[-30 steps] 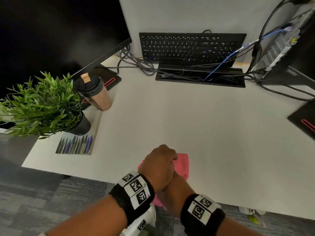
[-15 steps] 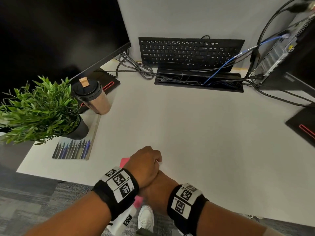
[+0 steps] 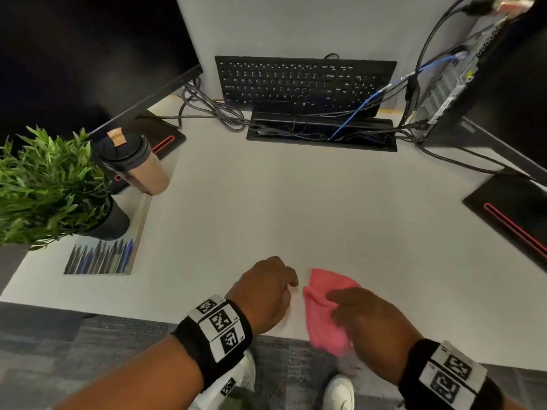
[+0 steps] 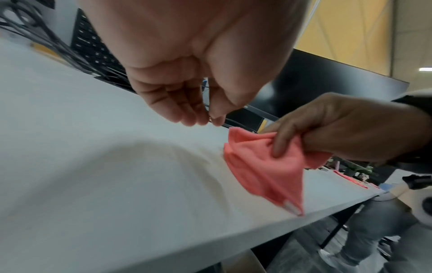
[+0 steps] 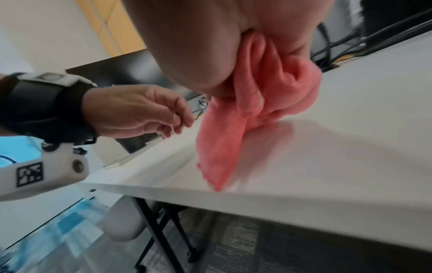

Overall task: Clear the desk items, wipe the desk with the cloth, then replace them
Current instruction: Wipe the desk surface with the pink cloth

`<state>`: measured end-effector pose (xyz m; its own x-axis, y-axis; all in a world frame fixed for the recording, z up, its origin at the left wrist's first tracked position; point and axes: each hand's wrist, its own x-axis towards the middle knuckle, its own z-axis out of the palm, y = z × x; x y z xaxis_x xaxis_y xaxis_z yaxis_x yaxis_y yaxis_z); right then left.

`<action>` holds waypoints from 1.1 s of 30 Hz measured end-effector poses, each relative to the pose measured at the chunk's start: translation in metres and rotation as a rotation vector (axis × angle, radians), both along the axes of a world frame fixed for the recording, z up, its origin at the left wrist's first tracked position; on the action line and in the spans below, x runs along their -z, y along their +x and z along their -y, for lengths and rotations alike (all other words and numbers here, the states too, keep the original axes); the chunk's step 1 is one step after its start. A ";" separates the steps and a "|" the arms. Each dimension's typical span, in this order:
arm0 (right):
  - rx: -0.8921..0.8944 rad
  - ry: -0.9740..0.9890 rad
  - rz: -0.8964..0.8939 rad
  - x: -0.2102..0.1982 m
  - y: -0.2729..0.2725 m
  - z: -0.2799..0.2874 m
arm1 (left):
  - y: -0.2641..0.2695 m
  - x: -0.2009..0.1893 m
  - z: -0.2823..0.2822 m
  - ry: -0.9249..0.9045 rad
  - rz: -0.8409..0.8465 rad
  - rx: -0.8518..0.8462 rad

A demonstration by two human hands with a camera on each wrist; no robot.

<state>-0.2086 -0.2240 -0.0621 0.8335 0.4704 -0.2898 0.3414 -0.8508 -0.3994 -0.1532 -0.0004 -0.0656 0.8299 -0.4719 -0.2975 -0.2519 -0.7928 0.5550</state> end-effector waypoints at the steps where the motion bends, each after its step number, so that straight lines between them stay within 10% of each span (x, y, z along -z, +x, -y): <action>1: 0.095 -0.035 0.081 -0.002 -0.003 0.012 | -0.001 -0.001 0.007 -0.028 0.030 -0.009; 16: 0.491 0.214 -0.244 -0.022 0.000 0.018 | -0.054 0.013 0.064 0.142 0.191 0.241; 20: 0.423 -0.123 -0.080 -0.002 0.010 0.018 | -0.056 0.019 0.068 0.172 0.279 0.141; 33: 0.028 -0.151 0.048 0.038 0.008 -0.094 | -0.024 0.024 -0.039 0.160 0.317 0.088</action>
